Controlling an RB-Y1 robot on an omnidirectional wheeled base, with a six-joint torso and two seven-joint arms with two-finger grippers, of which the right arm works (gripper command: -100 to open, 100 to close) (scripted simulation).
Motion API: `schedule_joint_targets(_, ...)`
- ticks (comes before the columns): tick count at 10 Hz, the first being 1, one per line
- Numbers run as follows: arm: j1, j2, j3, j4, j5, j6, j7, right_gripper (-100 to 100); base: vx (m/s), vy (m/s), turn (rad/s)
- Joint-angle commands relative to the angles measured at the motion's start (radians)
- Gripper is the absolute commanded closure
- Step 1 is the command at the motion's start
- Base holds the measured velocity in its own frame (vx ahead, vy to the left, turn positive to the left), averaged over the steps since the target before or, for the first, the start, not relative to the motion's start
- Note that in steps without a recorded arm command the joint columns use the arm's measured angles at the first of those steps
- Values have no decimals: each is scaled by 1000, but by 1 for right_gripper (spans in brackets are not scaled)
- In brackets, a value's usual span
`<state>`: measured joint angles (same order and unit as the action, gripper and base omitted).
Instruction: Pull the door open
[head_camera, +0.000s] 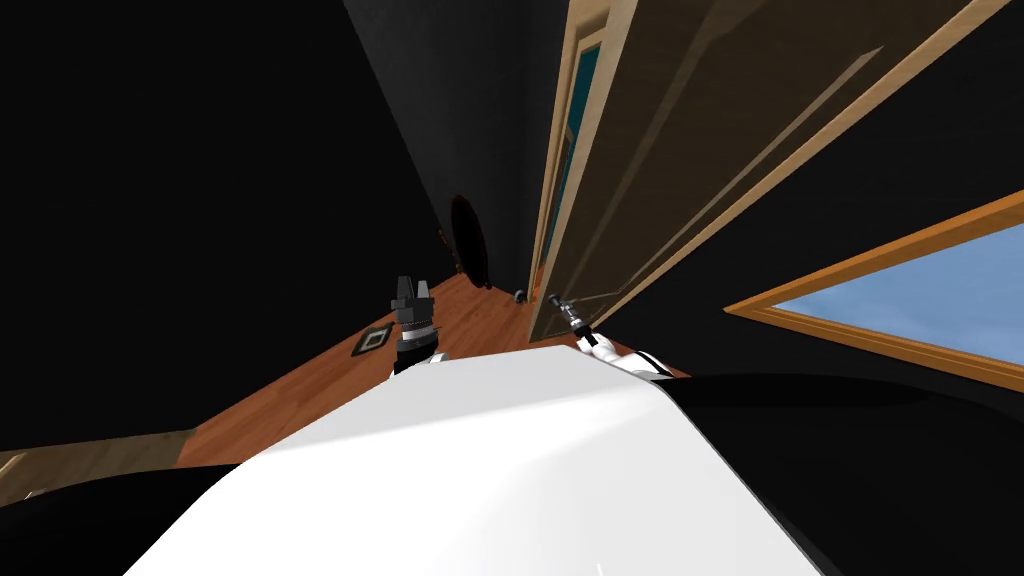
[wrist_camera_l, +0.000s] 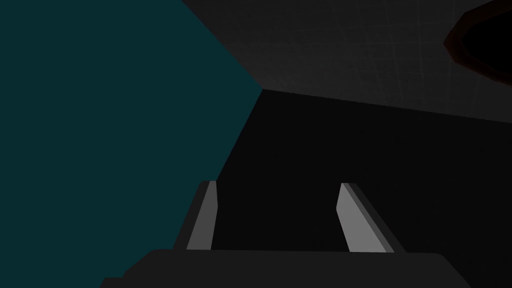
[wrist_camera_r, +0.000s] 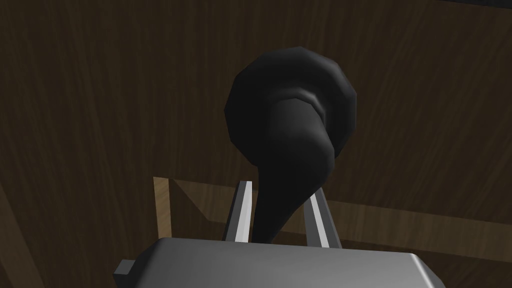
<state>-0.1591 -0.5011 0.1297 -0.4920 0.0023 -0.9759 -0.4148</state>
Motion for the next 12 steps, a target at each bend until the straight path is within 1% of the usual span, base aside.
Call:
schedule_joint_targets(1,10,-15,16,-5,10,-26,-20,100,-176,-106,52)
schedule_joint_targets(2,3,-7,11,5,7,-18,-12,100,-77,-45,19)
schedule_joint_targets(3,19,-19,19,13,9,-48,-26,100,-120,-47,204)
schedule_joint_targets(4,23,-23,21,14,9,-57,-29,100,-181,-98,163)
schedule_joint_targets(8,60,-62,34,31,9,-134,-59,100,-202,-109,190)
schedule_joint_targets(10,75,-77,39,37,10,-164,-71,100,-202,-106,153)
schedule_joint_targets(11,62,-66,42,52,12,-160,-69,100,-85,-27,21)
schedule_joint_targets(12,70,-72,47,66,11,-184,-73,100,-130,-61,160)
